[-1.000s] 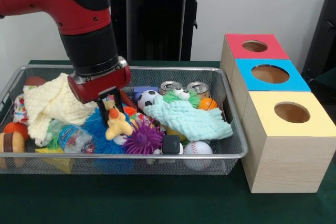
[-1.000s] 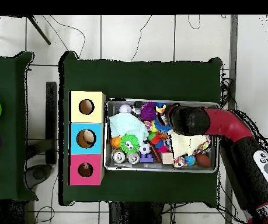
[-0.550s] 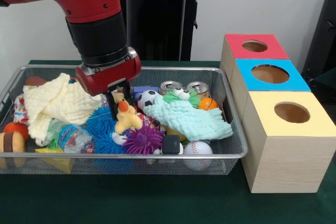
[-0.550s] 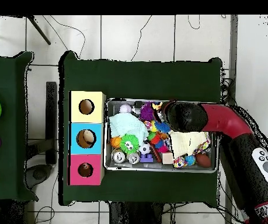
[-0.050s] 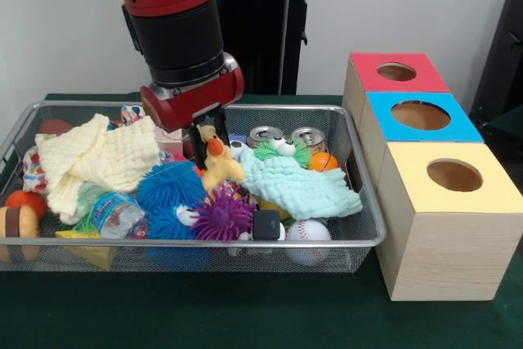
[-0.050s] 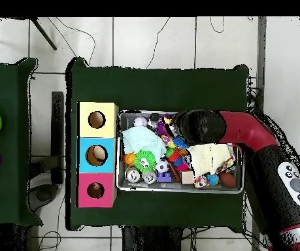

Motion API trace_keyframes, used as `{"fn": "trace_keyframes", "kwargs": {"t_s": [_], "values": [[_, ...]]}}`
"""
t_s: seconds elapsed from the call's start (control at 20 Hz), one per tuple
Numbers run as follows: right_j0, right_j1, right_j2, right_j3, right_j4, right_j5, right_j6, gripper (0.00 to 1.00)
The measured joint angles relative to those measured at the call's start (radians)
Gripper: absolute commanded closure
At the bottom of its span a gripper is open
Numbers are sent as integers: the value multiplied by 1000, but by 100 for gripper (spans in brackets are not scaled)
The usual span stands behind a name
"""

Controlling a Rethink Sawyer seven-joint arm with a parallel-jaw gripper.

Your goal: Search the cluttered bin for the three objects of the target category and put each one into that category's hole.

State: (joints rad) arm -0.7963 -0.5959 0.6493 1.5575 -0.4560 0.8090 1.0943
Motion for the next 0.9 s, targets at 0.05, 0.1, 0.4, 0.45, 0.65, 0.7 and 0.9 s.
{"fn": "trace_keyframes", "kwargs": {"t_s": [0.05, 0.1, 0.4, 0.45, 0.65, 0.7, 0.9], "values": [[0, -4, 0, 1, 3, 2, 0, 100], [0, -16, -2, 4, 12, 3, 0, 100], [-2, -52, -9, 29, 31, 3, 0, 100], [-2, -56, -10, 32, 33, 3, 0, 100], [-3, -87, -20, 49, 55, 3, 0, 100], [-3, -92, -23, 52, 60, 3, 0, 100], [-3, -116, -36, 69, 78, 3, 0, 100]]}}
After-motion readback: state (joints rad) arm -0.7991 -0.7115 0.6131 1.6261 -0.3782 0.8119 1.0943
